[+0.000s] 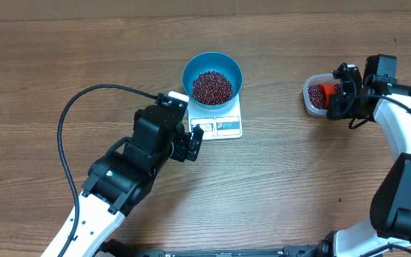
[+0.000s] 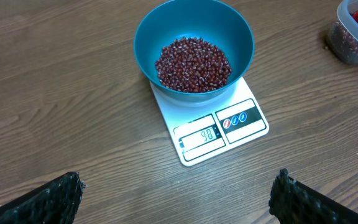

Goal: Scoop item into bowl and weigh 150g on scale

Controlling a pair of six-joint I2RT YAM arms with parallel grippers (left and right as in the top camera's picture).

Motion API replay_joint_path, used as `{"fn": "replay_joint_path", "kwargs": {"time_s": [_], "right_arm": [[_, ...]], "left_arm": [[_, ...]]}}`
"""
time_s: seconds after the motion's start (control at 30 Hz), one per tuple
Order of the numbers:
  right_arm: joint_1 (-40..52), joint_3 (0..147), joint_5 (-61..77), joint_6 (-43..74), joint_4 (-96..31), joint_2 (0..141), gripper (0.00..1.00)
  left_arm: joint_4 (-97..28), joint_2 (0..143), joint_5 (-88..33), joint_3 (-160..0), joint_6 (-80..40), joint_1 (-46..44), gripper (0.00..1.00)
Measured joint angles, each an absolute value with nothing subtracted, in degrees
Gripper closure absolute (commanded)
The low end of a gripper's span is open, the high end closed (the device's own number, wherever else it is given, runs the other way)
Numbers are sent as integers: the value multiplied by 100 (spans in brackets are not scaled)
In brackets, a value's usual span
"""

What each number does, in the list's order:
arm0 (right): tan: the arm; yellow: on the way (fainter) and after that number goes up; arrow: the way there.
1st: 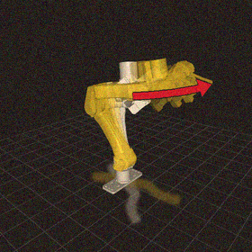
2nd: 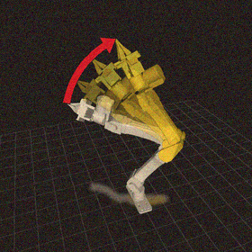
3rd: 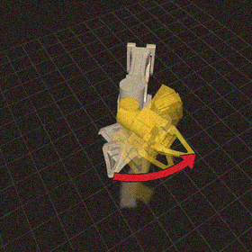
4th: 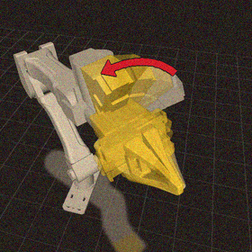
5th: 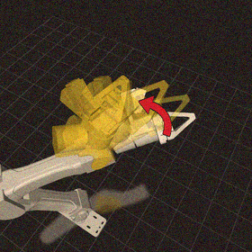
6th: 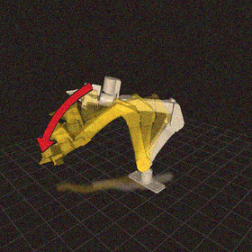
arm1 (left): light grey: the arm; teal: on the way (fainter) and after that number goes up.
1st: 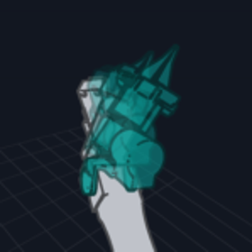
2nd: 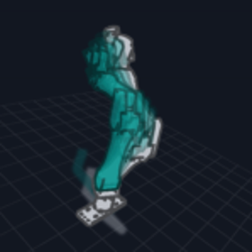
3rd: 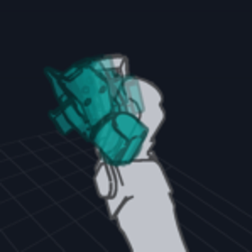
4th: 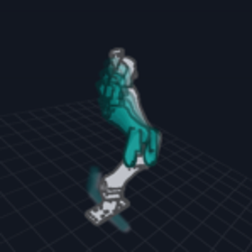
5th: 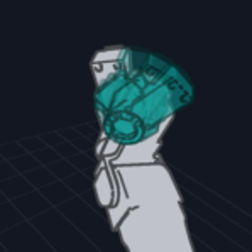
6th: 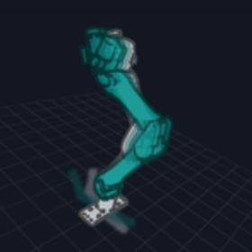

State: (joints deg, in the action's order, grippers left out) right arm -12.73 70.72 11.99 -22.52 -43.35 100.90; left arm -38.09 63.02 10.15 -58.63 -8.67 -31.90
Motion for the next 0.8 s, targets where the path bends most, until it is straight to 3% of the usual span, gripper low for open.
{"fn": "replay_joint_path", "kwargs": {"time_s": [0.8], "right_arm": [[-1278,7070,2189,-2171,-4501,10147,96]], "left_arm": [[-3809,6305,1015,-5863,-867,-3190,0]]}}
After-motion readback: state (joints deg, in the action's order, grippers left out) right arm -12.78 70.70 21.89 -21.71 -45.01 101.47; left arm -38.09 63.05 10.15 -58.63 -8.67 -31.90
